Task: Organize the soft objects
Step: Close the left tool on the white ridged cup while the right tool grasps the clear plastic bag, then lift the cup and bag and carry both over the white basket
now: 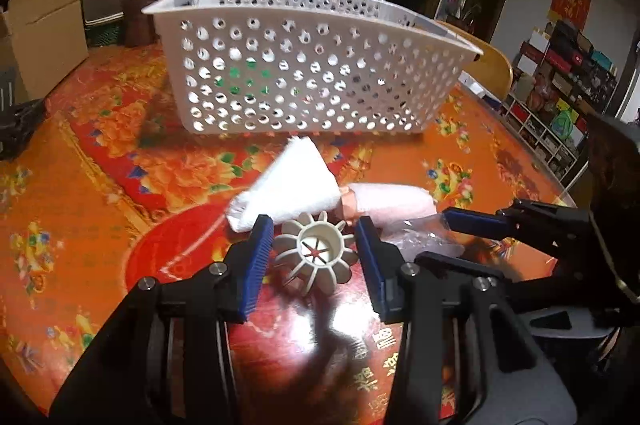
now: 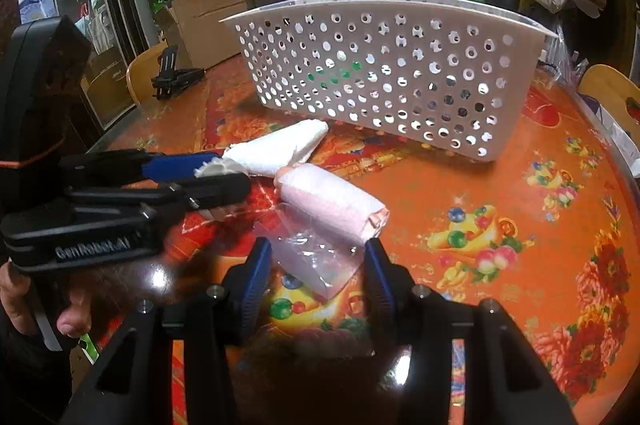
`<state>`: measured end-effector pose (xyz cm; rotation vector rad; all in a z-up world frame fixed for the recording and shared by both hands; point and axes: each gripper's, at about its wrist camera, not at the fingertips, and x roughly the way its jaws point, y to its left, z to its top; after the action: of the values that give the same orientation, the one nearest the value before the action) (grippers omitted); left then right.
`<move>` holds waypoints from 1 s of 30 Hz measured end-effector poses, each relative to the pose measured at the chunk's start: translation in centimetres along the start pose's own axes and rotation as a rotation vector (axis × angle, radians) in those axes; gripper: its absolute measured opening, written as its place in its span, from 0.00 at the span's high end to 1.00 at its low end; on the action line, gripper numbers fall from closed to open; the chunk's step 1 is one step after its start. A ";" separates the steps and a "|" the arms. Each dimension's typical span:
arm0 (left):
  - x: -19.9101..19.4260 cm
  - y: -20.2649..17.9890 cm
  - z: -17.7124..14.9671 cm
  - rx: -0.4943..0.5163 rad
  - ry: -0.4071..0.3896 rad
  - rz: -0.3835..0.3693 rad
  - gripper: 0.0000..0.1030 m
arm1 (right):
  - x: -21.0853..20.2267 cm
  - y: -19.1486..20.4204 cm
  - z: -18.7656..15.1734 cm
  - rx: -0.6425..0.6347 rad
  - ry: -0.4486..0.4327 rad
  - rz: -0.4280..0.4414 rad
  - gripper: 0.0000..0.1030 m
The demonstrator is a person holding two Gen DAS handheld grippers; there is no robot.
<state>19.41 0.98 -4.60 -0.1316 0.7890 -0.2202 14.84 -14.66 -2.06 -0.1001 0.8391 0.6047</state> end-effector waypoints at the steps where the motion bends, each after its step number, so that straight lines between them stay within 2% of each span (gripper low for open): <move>1: -0.2 0.2 0.1 -0.003 -0.004 0.006 0.61 | -0.1 0.0 0.0 0.000 -0.005 -0.001 0.54; 16: -3.0 0.1 0.5 0.032 -0.070 0.045 0.61 | -2.2 -0.6 0.6 0.012 -0.072 -0.023 0.54; 30: -6.0 -0.7 2.9 0.064 -0.123 0.064 0.61 | -7.4 -2.3 4.4 0.011 -0.188 -0.089 0.54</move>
<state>17.30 1.83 1.69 -0.0590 0.6619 -0.1744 15.20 -18.62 5.90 -0.0685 0.6524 0.5174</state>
